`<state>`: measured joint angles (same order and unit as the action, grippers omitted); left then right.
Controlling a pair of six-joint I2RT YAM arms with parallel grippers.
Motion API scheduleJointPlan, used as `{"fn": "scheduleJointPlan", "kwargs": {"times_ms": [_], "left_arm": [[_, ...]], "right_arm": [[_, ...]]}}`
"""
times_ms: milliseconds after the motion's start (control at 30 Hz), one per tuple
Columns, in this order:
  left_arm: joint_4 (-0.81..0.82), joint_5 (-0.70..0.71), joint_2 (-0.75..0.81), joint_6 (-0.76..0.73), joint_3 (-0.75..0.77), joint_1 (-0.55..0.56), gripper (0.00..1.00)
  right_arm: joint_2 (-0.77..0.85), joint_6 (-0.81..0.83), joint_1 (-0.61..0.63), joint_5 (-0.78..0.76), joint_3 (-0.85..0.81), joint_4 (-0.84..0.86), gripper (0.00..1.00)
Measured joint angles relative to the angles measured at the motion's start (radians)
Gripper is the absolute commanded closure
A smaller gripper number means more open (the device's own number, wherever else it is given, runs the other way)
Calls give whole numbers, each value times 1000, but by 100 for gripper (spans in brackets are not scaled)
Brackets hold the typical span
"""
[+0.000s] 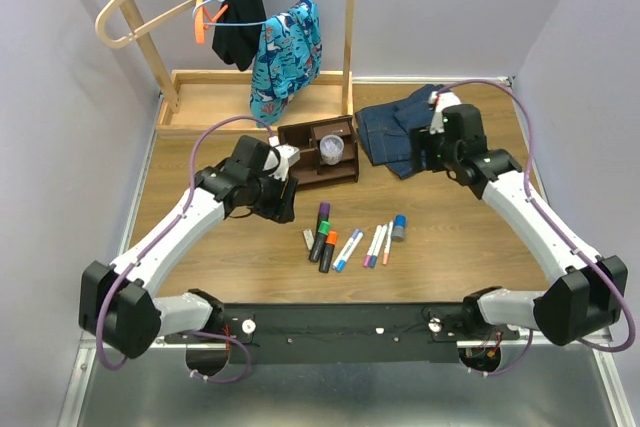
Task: Sort the stationery into containers
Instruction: Pick up the pen from the center of the board.
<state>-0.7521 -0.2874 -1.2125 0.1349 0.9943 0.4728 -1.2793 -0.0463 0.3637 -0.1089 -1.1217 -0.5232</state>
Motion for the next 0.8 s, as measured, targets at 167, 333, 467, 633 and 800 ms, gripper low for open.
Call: {"fn": "scheduleJointPlan", "kwargs": {"times_ms": [167,333,467,633,800], "left_arm": [[3,92,-91,63,40,122,35],[14,181,-230,107,106,237,29],[19,252,-332,117,161,273,27],[28,324,-410,115,212,332,27],[36,365,-478,109,246,384,29]], "right_arm": [[25,-94,-101,-60,49,16,19],[95,-126,-103,-60,116,28,19],[130,-137,-103,-60,144,39,19],[151,-141,-103,-58,185,52,19],[183,-142,-103,-56,210,59,19]]}}
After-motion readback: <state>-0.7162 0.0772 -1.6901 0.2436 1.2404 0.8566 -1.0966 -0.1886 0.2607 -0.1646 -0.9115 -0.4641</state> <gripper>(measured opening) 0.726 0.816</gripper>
